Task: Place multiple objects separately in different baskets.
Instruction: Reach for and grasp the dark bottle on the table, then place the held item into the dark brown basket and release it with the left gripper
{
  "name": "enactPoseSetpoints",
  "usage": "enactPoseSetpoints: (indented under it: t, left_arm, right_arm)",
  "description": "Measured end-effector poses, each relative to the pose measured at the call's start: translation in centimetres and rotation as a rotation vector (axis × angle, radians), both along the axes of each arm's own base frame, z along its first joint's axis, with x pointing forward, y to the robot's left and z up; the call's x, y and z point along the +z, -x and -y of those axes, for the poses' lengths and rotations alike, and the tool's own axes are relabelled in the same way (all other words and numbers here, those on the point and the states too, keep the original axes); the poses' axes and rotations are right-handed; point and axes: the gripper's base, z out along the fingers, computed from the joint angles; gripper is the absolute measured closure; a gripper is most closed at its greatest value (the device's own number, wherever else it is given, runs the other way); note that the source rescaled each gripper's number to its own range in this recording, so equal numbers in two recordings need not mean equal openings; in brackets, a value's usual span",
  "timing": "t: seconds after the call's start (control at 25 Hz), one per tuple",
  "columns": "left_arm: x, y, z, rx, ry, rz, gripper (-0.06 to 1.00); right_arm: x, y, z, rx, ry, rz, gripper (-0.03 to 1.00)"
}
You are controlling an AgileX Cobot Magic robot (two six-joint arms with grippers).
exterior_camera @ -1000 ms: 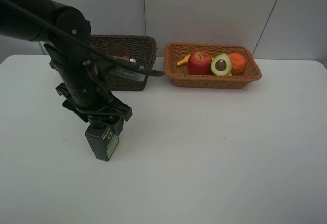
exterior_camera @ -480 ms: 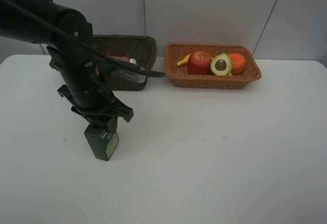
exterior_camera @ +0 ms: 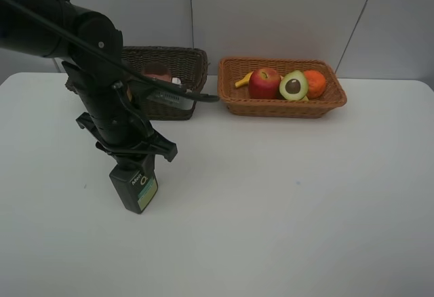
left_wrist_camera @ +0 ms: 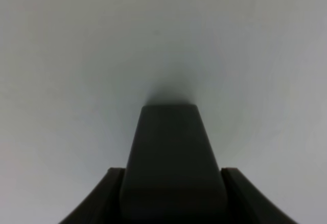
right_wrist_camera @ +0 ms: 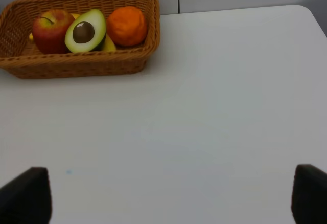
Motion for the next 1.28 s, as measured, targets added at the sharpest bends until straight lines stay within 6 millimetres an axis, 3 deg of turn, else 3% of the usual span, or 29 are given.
enactPoseSetpoints:
  t: [0.8, 1.28]
  left_arm:
    - [0.2, 0.4, 0.1, 0.016, -0.003, -0.059, 0.44]
    - [4.9, -2.2, 0.1, 0.045, 0.005, -0.101, 0.44]
  right_arm:
    - [0.0, 0.0, 0.0, 0.0, 0.0, 0.0, -0.03]
    - [0.0, 0.0, 0.0, 0.0, 0.0, 0.0, -0.03]
